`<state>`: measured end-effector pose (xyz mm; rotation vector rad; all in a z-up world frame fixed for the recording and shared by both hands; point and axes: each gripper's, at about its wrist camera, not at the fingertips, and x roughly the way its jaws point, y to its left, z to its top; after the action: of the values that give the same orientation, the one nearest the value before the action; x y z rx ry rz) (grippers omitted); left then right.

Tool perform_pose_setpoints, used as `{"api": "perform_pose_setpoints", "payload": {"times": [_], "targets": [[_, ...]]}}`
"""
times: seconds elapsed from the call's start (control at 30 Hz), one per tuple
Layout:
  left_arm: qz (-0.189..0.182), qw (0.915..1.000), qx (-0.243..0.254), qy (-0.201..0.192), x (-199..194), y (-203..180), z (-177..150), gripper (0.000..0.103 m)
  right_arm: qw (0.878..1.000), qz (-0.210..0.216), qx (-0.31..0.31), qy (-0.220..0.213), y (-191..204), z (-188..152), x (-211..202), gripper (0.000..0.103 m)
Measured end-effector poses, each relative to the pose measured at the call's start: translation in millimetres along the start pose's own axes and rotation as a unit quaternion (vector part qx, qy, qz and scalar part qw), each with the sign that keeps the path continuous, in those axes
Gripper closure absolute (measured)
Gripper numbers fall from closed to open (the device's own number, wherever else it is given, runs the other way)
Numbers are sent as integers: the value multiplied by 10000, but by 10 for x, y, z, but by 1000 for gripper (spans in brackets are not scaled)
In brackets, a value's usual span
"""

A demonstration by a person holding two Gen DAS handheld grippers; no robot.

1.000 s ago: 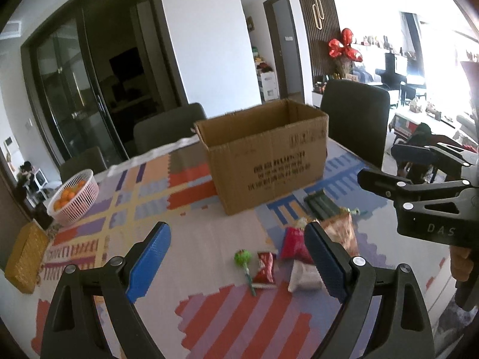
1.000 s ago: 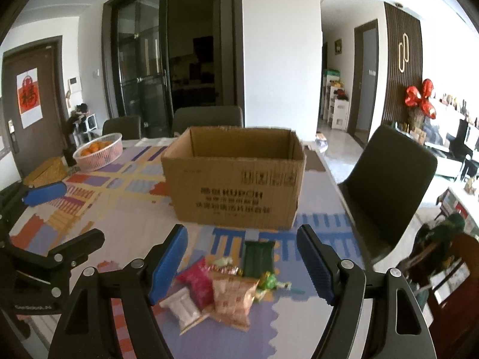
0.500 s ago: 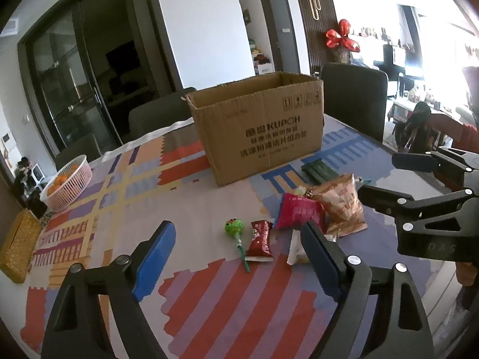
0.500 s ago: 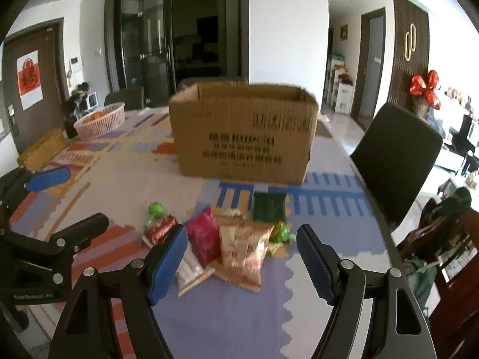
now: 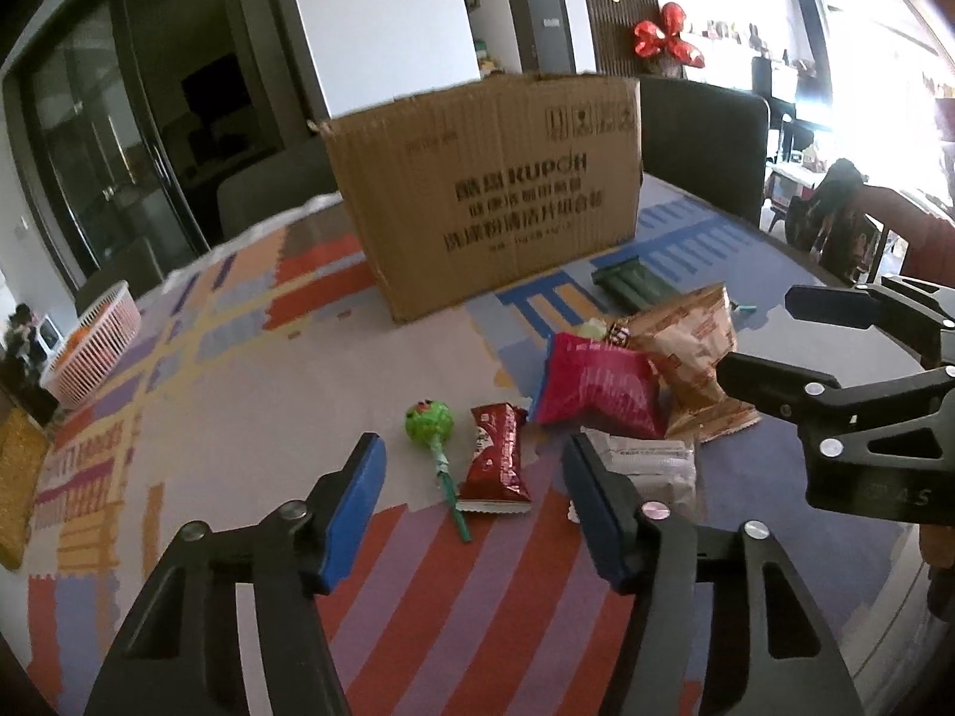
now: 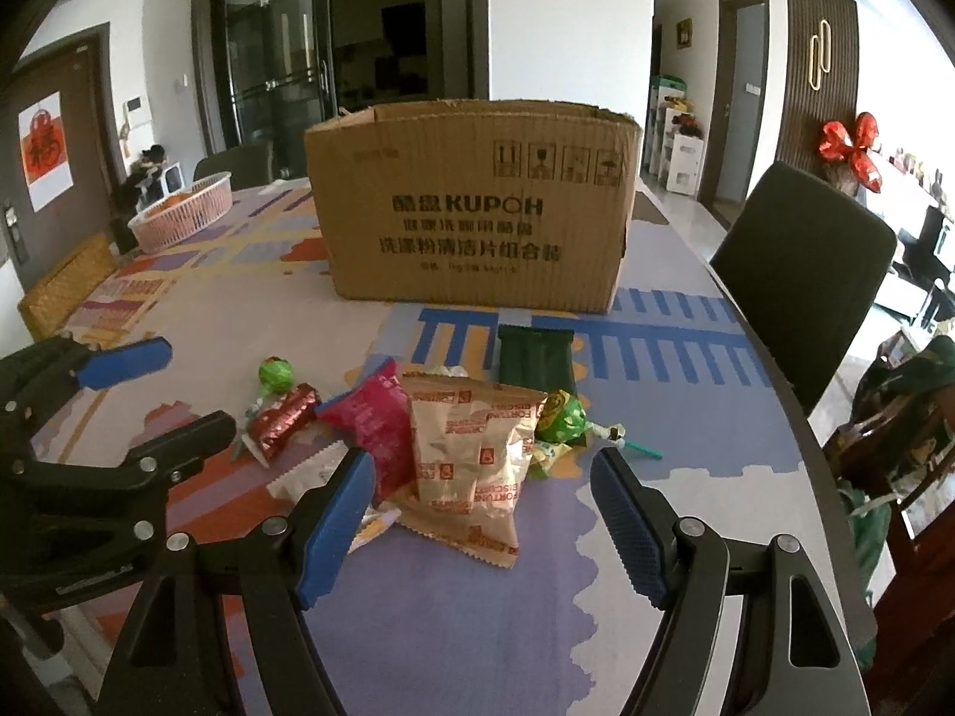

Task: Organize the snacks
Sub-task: 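Move both tools back toward the remaining snack pile, then grasp the small red candy bar with the left tool while the right tool grasps the beige biscuit bag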

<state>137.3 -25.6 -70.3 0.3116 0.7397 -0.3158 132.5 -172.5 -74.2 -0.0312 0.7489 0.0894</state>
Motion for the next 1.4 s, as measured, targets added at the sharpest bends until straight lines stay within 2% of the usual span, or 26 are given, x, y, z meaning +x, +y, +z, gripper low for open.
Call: {"api": "perform_pose_setpoints", "payload": {"times": [0.1, 0.37, 0.57, 0.83, 1.13, 1.3, 1.4], "targets": [[-90, 9999, -66, 118, 129, -8, 10, 50, 9999, 42, 80, 109, -28, 0, 79, 29], [-224, 9989, -190, 360, 365, -12, 29, 61, 9992, 172, 181, 306, -46, -16, 231, 43], [-296, 9978, -242, 544, 484, 5, 9, 65, 9992, 205, 43, 350, 14, -22, 290, 53], [-409, 9950, -493, 764, 597, 51, -8, 73, 9990, 176, 4, 406, 33, -32, 337, 53], [-477, 9936, -657, 781, 565, 56, 5, 79, 9990, 209, -5, 392, 32, -41, 331, 65], [-530, 9929, -780, 725, 467, 64, 19, 81, 9992, 232, 38, 315, 10, -24, 270, 66], [-460, 9938, -800, 613, 378, 67, 41, 91, 9994, 254, 52, 234, 9, -7, 200, 66]]}}
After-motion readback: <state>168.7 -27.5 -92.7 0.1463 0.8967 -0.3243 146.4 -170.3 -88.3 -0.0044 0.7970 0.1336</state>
